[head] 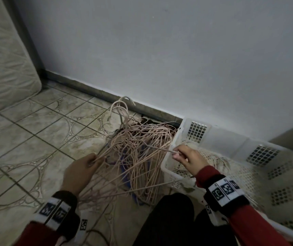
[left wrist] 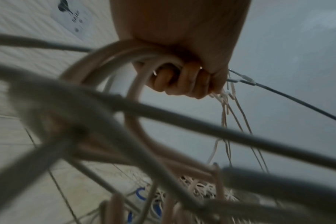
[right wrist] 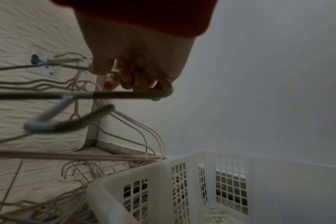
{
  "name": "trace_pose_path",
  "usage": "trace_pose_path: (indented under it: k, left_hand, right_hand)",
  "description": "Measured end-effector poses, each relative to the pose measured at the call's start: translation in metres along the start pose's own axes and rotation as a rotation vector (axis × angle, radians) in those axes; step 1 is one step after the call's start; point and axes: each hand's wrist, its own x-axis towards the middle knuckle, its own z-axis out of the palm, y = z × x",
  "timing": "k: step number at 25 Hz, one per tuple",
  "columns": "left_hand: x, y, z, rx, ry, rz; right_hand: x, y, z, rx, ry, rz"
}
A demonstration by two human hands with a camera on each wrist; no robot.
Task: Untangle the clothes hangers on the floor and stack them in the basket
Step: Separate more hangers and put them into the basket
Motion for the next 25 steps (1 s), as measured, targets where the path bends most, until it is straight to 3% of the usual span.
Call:
trace_pose_path:
  k: [5, 9, 11, 16, 21, 25]
  left_hand:
    - [-0.005, 0.005, -0.046, 0.035, 0.176, 0.056]
    - [0.001, 0.009, -0.060, -0.021, 0.215, 0.093]
    - [0.008, 0.008, -0.060, -0.049, 0.209, 0.102]
    - [0.026, 0.000, -0.054, -0.081, 0.075, 0.135]
    - [0.038, -0.008, -0.037, -0.186, -0.045, 0.194]
    - [0.044, -0.010, -0.022, -0.133, -0.106, 0.192]
  right_hand:
    - [0.021, -0.020, 0.007, -0.006, 0.040, -0.011]
    - [0.041, -0.029, 0.001, -0.129, 0.323, -0.008]
    - [0.050, -0.029, -0.008, -0.214, 0.355, -0.077]
    - [0.076, -0.020, -0.023, -0.518, 0.193, -0.165]
    - [0.090, -0.009, -0.021, -0.503, -0.077, -0.076]
    - [0.088, 0.007, -0.009, -0.499, -0.273, -0.029]
